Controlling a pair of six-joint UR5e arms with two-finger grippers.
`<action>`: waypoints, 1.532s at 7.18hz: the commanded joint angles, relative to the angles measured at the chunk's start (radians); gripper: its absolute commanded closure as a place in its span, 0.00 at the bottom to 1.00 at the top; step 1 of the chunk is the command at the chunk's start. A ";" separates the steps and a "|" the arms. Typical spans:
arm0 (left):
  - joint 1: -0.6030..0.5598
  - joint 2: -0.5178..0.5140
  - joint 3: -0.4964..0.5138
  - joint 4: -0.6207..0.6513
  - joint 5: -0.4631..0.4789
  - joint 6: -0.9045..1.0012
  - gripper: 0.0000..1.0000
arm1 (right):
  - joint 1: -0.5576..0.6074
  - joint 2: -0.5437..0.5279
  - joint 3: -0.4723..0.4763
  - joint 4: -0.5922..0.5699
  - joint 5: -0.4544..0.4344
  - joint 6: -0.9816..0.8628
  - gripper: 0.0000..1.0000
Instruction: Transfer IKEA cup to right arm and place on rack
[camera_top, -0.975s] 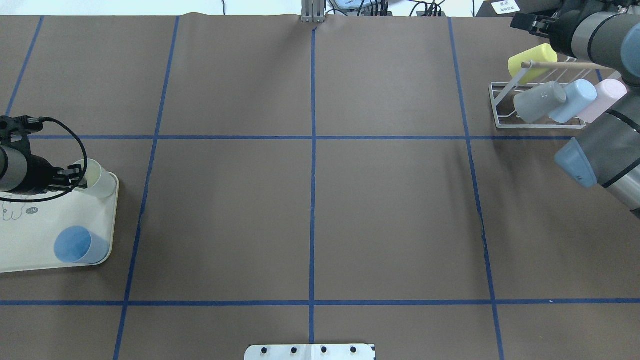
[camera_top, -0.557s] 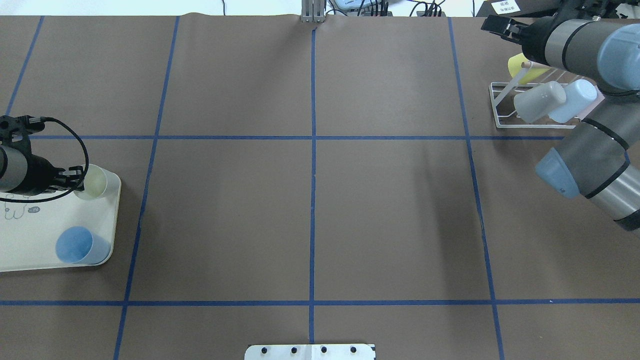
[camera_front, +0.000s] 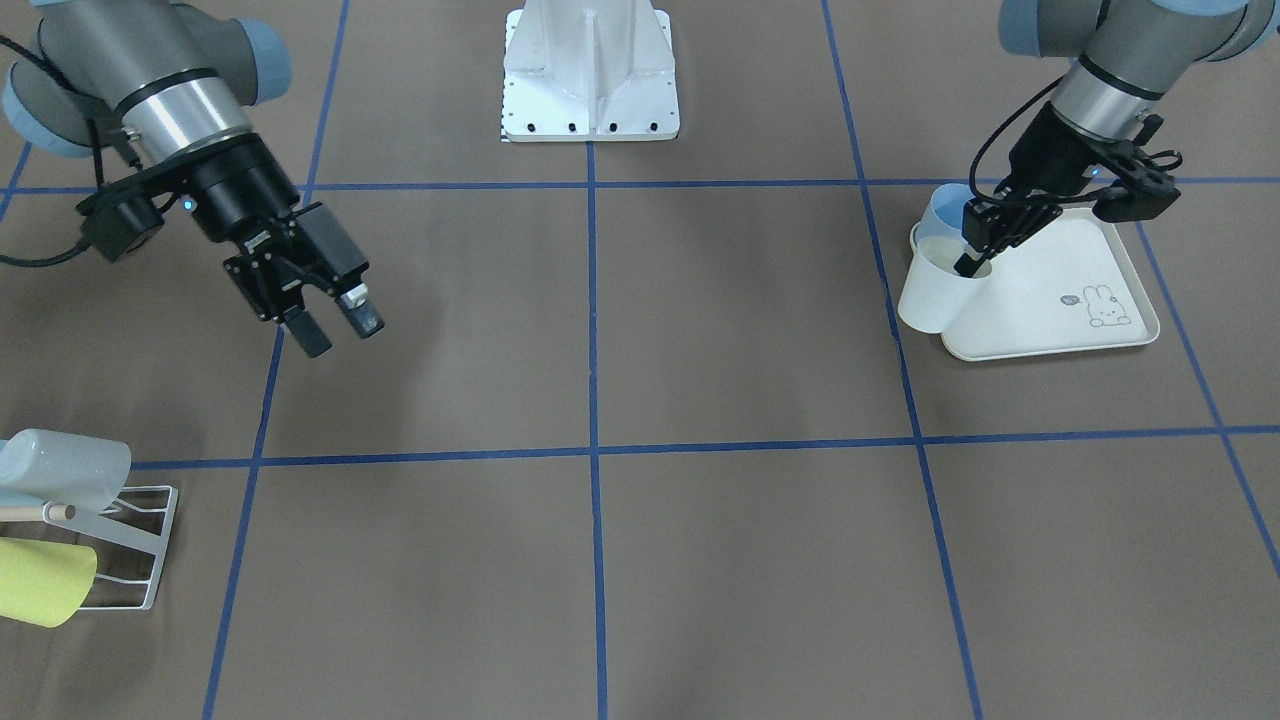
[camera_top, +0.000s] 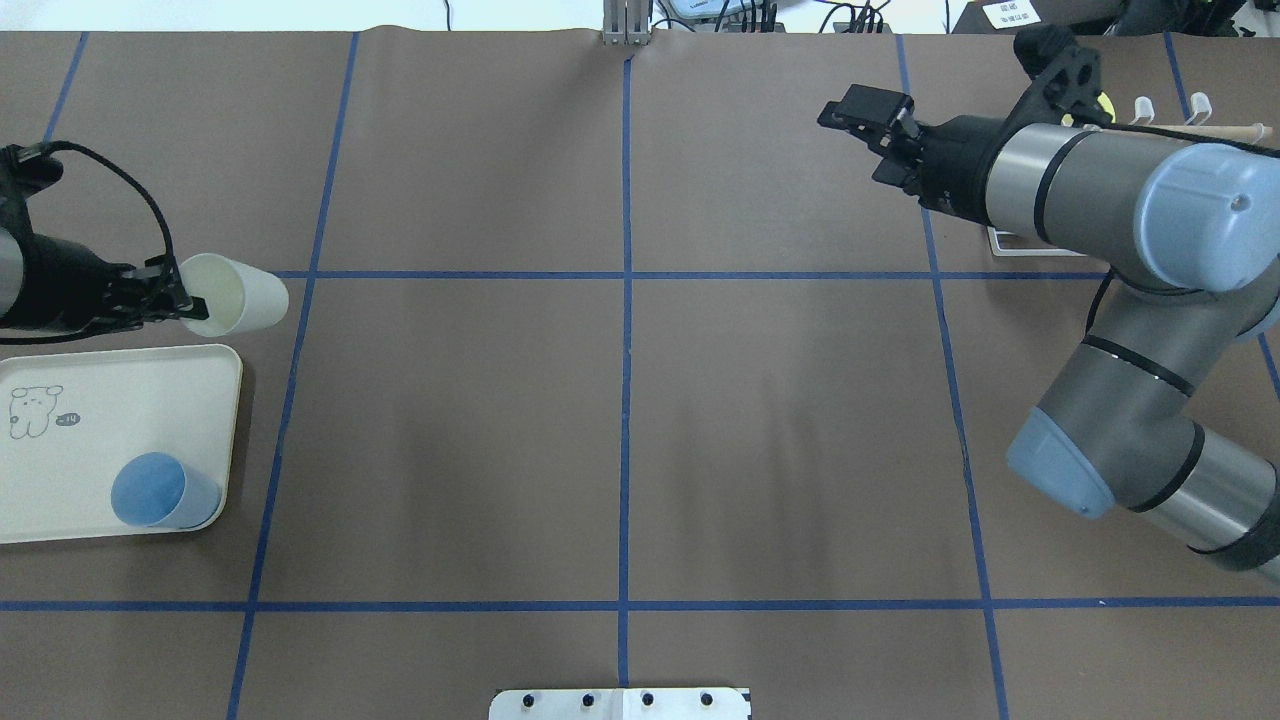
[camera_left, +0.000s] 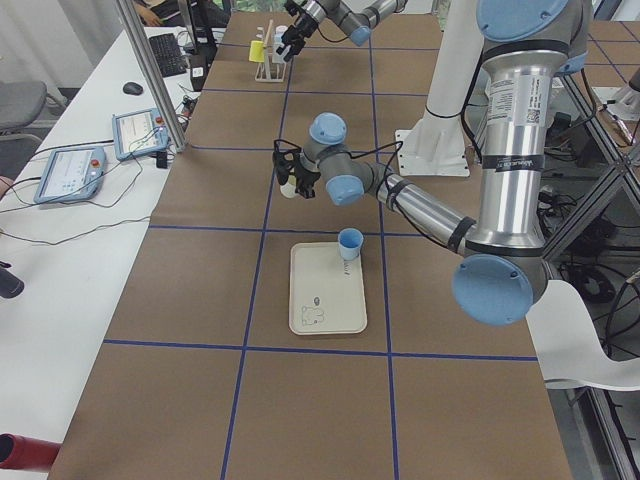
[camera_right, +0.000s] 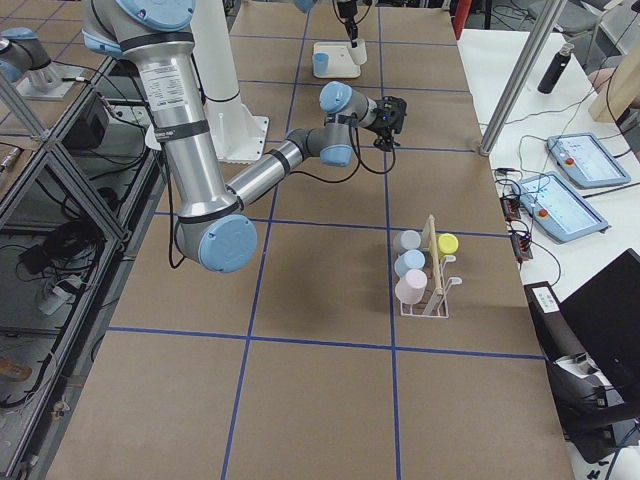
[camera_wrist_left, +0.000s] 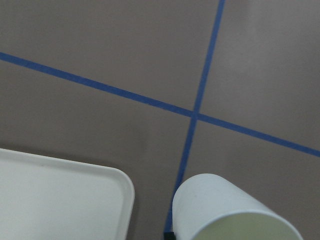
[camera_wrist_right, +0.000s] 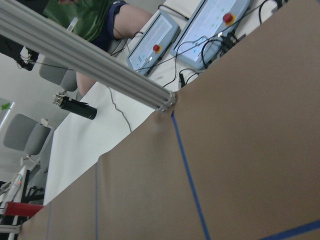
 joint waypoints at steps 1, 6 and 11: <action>0.059 -0.118 0.008 -0.173 0.011 -0.352 1.00 | -0.125 0.020 0.038 0.185 -0.029 0.215 0.02; 0.162 -0.245 0.379 -1.142 0.124 -0.841 1.00 | -0.344 0.158 0.026 0.321 -0.233 0.246 0.02; 0.309 -0.253 0.356 -1.349 0.362 -1.045 1.00 | -0.357 0.203 0.007 0.321 -0.276 0.292 0.02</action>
